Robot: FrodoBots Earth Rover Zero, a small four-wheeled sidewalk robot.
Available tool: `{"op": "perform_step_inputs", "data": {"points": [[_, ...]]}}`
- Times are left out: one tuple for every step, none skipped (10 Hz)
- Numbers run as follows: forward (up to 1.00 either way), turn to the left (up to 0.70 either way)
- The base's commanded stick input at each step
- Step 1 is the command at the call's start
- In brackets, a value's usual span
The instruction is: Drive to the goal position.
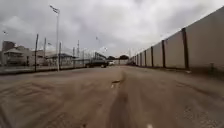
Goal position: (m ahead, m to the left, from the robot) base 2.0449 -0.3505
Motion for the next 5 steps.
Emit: {"op": "perform_step_inputs", "data": {"points": [[0.85, 0.00], [0.85, 0.00], [0.85, 0.00], [0.85, 0.00], [0.85, 0.00]]}}
